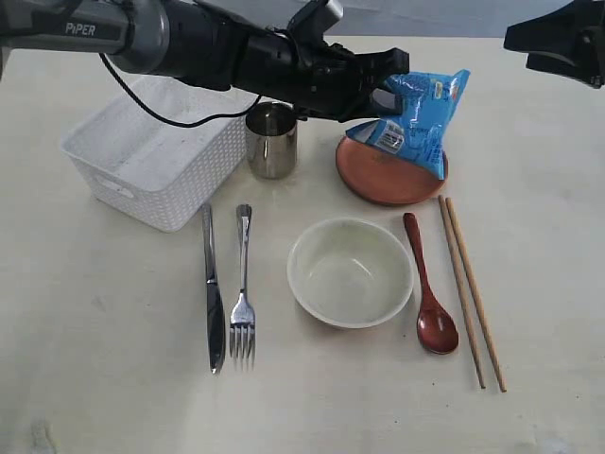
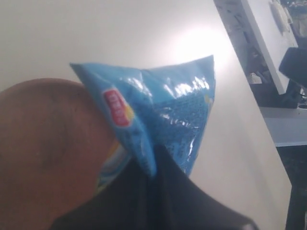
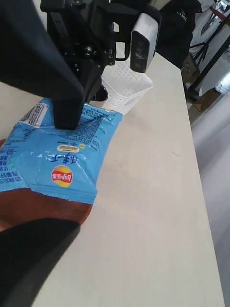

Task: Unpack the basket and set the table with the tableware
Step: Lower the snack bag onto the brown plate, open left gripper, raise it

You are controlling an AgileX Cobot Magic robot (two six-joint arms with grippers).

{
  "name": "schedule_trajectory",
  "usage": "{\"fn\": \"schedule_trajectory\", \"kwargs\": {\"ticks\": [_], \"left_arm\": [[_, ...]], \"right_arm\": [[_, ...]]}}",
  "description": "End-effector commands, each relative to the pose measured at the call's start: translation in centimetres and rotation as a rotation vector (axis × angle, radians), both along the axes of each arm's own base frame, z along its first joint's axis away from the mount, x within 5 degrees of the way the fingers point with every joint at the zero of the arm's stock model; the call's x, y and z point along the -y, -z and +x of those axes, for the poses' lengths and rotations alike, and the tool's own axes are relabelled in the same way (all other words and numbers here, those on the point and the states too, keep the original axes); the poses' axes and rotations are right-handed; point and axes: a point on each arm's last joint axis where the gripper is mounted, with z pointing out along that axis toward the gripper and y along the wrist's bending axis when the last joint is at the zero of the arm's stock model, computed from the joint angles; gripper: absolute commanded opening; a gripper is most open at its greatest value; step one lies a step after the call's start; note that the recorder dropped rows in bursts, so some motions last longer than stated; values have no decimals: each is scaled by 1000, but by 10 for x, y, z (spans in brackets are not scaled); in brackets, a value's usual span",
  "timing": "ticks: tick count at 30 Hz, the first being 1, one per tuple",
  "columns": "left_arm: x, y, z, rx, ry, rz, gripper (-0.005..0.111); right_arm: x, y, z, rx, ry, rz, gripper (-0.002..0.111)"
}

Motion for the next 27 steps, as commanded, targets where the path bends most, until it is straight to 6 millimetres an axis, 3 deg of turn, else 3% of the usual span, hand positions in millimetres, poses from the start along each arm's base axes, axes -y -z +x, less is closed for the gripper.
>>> {"fn": "schedule_trajectory", "kwargs": {"ticks": [1, 3, 7, 9, 18, 23, 27], "left_arm": [[1, 1, 0, -9, -10, 34, 3], [0, 1, 0, -16, -12, 38, 13], [0, 1, 0, -11, -7, 40, 47], [0, 1, 0, -2, -1, 44, 56], [4, -1, -6, -33, 60, 2, 58], [7, -16, -12, -38, 125, -53, 59], [4, -37, -17, 23, 157, -27, 66]], "right_arm": [[1, -3, -1, 19, 4, 11, 67], [1, -3, -1, 19, 4, 11, 67], [1, -3, -1, 19, 4, 11, 67], [1, -3, -1, 19, 4, 11, 67], [1, -4, -1, 19, -3, 18, 67], [0, -5, -1, 26, -8, 30, 67], [0, -5, -1, 26, -8, 30, 67]]}}
